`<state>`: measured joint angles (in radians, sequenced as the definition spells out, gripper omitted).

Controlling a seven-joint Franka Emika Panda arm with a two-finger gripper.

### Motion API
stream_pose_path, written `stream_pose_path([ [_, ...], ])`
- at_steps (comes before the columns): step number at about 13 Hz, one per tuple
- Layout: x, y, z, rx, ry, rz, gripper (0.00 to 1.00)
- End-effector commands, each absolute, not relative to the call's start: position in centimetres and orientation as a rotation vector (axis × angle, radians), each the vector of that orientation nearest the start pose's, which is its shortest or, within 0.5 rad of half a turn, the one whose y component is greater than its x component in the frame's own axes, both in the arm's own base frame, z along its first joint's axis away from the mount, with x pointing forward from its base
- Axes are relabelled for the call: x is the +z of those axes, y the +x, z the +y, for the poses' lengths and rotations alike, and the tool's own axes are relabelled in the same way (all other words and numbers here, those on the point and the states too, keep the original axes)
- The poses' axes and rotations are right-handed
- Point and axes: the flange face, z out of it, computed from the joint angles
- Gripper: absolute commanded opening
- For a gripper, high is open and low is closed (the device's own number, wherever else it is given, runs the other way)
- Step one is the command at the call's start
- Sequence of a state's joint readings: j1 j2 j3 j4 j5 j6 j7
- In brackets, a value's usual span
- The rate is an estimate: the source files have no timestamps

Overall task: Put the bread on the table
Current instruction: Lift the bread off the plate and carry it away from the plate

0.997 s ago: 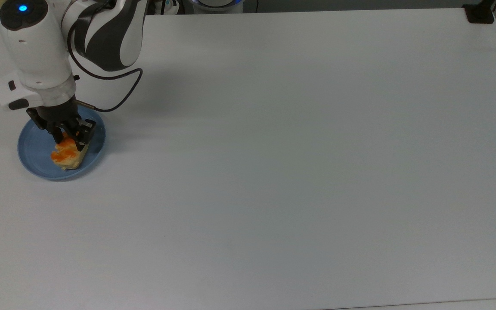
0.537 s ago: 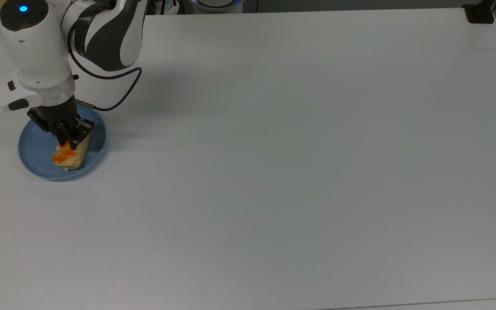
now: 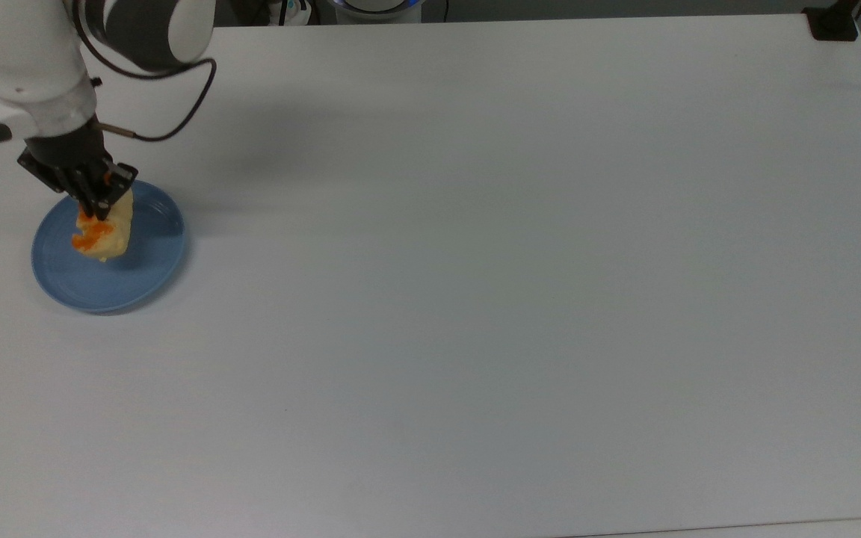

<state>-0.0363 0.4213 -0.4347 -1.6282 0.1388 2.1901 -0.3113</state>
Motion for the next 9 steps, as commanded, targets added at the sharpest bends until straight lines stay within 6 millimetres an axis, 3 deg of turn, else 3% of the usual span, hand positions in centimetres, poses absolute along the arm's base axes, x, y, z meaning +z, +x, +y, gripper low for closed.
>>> stream_pose_path([
  [1,45.8,62.4,-22.2,-0.233,-3.188,0.194,0.1],
  [5,44.6,65.2,-11.1,-0.188,-3.147,0.182,0.1],
  [9,41.3,66.3,-3.2,-0.112,-3.16,0.1,0.1],
])
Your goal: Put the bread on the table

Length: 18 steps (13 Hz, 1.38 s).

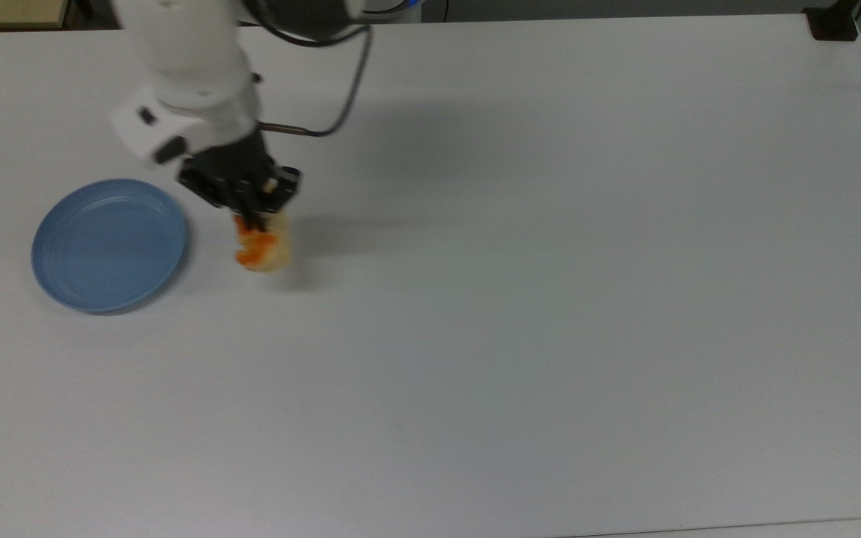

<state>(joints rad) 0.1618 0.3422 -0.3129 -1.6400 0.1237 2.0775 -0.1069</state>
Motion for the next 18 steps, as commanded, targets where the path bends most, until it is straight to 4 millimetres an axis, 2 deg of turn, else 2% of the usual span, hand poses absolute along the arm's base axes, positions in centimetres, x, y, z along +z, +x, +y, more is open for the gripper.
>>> stream_pose_path([
  [1,40.3,66.5,-1.4,-0.1,-3.163,0.083,0.11],
  [2,39.4,66.8,-0.6,-0.106,-3.176,0.073,0.11],
  [3,37.4,66.9,0.6,-0.088,-3.191,0.06,0.13],
  [4,36.5,66.9,0.9,-0.07,-3.207,0.046,0.17],
  [5,35.9,66.9,0.8,-0.055,-3.226,0.029,0.31],
  [7,35.5,66.6,0.7,-0.032,-3.235,0.021,1.0],
  [10,36.9,66.3,0.6,-0.014,-3.229,0.031,1.0],
  [11,39.1,65.8,0.6,-0.016,-3.218,0.035,1.0],
  [13,48.5,63.3,0.8,0.007,-3.161,0.042,1.0],
  [14,53.1,61.3,0.7,0.031,-3.146,0.036,1.0],
  [15,56.9,59.1,0.8,0.049,-3.136,0.033,1.0],
  [16,60.2,57.0,0.6,0.036,-3.128,0.039,1.0],
  [17,62.9,55.2,-0.5,-0.006,-3.122,0.067,1.0],
  [18,64.5,54.0,-1.4,-0.028,-3.116,0.08,1.0],
])
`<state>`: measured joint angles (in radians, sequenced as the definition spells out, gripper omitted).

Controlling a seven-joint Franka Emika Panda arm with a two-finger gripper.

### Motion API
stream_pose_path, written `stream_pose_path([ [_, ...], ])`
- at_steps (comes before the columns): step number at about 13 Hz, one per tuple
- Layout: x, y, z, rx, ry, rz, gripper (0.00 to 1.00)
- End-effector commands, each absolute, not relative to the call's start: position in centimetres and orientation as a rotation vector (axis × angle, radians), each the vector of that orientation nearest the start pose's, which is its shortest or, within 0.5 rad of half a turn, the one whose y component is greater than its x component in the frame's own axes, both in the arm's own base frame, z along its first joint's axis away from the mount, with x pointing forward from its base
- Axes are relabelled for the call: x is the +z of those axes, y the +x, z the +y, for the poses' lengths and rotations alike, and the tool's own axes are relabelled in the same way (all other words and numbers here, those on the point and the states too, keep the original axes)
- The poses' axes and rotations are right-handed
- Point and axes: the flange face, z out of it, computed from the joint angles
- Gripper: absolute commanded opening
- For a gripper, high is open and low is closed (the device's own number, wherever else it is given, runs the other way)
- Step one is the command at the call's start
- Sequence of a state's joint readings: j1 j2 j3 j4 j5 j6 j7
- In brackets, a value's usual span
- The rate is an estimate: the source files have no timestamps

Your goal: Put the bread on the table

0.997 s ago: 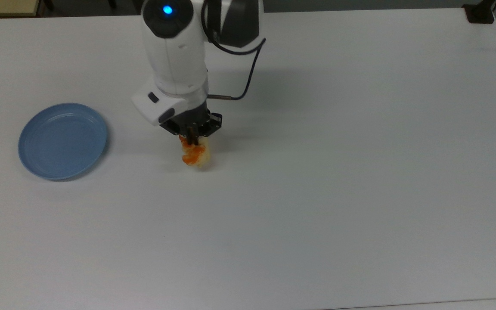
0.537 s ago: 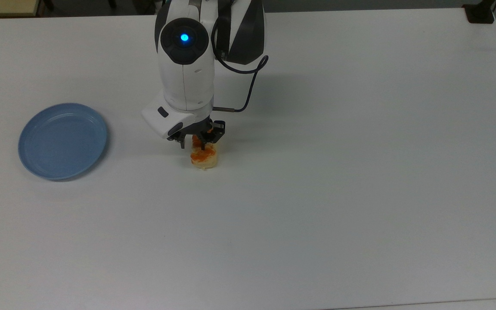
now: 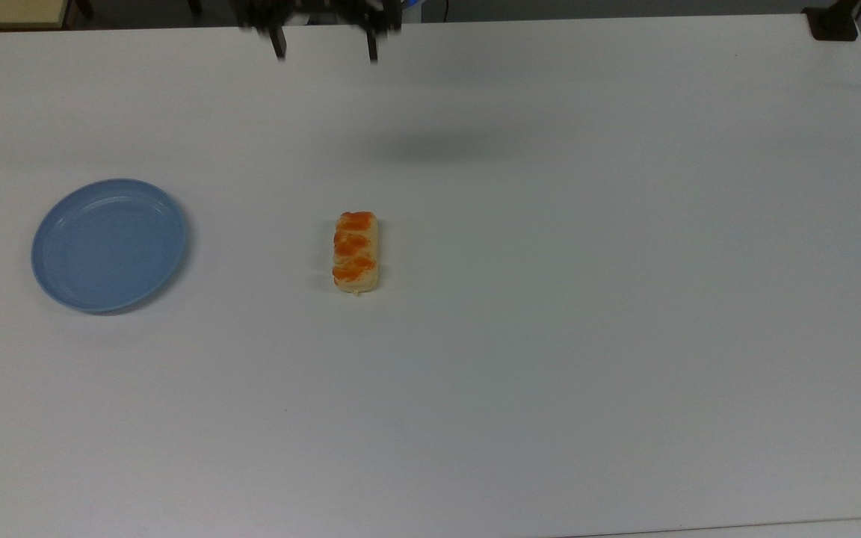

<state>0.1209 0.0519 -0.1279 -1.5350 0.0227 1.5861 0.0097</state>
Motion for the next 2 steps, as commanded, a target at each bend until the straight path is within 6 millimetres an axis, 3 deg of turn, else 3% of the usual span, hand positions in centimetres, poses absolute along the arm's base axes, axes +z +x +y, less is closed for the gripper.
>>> stream_pose_path([
  [1,64.94,53.34,-1.82,-0.005,-3.115,0.079,1.0],
  [2,64.92,53.3,-2.06,0.0,-3.113,0.079,1.0],
])
